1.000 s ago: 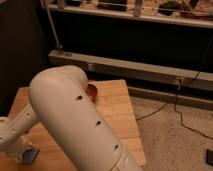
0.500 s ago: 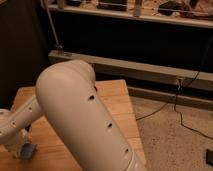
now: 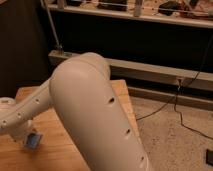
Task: Place the white sponge in the ceramic bowl
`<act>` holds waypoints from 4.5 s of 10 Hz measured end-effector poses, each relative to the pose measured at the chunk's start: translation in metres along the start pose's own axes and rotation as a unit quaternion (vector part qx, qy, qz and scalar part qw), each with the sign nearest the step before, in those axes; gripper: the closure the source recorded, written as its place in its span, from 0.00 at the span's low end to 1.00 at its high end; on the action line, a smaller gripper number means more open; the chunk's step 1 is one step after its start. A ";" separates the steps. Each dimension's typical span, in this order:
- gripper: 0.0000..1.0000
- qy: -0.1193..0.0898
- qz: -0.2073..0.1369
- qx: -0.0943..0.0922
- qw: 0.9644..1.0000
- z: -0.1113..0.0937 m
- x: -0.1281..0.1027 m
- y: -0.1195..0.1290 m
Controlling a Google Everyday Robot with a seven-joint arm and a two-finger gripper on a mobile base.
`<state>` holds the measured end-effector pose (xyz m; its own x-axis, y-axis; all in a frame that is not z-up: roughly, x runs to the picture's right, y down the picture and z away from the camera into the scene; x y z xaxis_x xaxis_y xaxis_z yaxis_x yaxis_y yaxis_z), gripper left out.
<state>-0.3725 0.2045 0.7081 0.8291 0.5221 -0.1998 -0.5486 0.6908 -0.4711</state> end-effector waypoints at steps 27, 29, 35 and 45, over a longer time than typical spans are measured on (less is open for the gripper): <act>0.82 0.042 0.129 0.020 0.991 -0.006 0.017 -0.300; 0.82 0.049 0.140 0.024 0.989 -0.007 0.025 -0.316; 0.59 0.097 0.161 0.042 0.981 -0.005 0.055 -0.352; 0.20 0.239 0.161 0.078 0.955 0.027 0.077 -0.351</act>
<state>-0.1192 0.0154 0.8811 0.5497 0.4577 -0.6988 -0.7612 0.6190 -0.1933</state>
